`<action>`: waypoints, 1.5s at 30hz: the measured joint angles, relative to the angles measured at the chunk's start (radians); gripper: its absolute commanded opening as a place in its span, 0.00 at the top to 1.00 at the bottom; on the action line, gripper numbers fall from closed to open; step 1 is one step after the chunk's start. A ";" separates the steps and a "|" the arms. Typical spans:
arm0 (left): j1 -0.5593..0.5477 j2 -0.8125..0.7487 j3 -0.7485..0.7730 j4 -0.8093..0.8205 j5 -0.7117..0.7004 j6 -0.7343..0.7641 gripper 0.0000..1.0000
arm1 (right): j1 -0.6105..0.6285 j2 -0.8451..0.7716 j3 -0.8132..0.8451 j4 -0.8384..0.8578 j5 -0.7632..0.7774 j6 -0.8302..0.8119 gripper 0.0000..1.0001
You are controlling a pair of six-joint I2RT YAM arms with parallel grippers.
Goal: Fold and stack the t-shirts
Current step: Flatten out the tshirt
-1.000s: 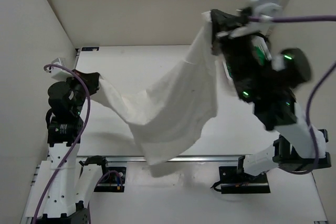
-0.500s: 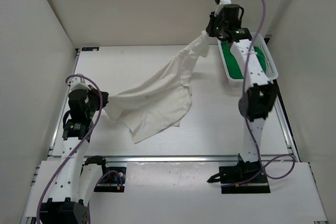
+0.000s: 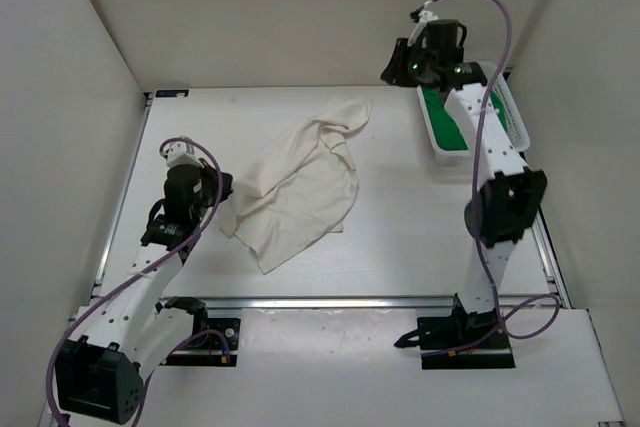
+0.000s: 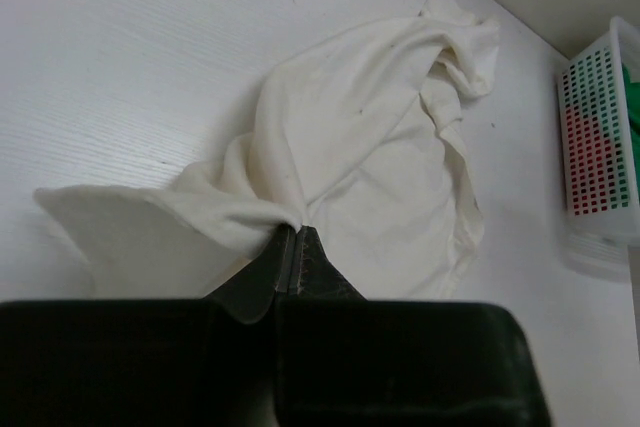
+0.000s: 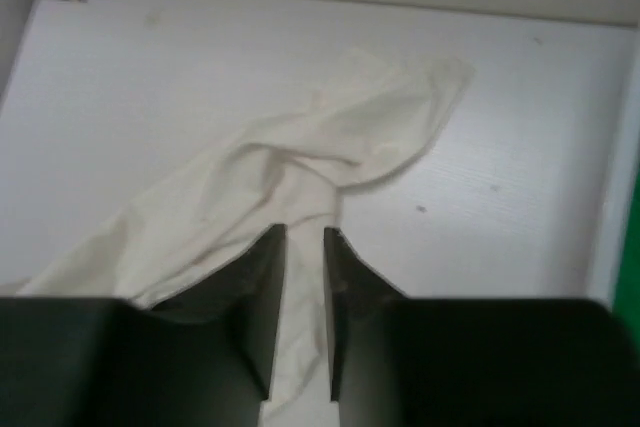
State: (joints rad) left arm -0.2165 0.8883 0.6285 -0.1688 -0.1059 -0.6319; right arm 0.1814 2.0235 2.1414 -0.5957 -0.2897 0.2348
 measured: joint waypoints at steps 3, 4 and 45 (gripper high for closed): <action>0.014 -0.033 -0.010 0.009 -0.004 -0.006 1.00 | 0.167 -0.272 -0.365 0.113 0.079 0.009 0.89; 0.019 -0.049 -0.016 0.009 -0.006 -0.007 1.00 | 0.231 -0.342 -0.478 0.153 0.098 0.019 0.91; -0.363 -0.235 -0.385 0.035 -0.171 -0.178 0.48 | -0.093 -0.359 -1.228 0.646 -0.046 0.312 0.69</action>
State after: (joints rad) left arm -0.5797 0.6533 0.2432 -0.1337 -0.2768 -0.8101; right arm 0.0883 1.6642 0.9138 0.0505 -0.3355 0.5468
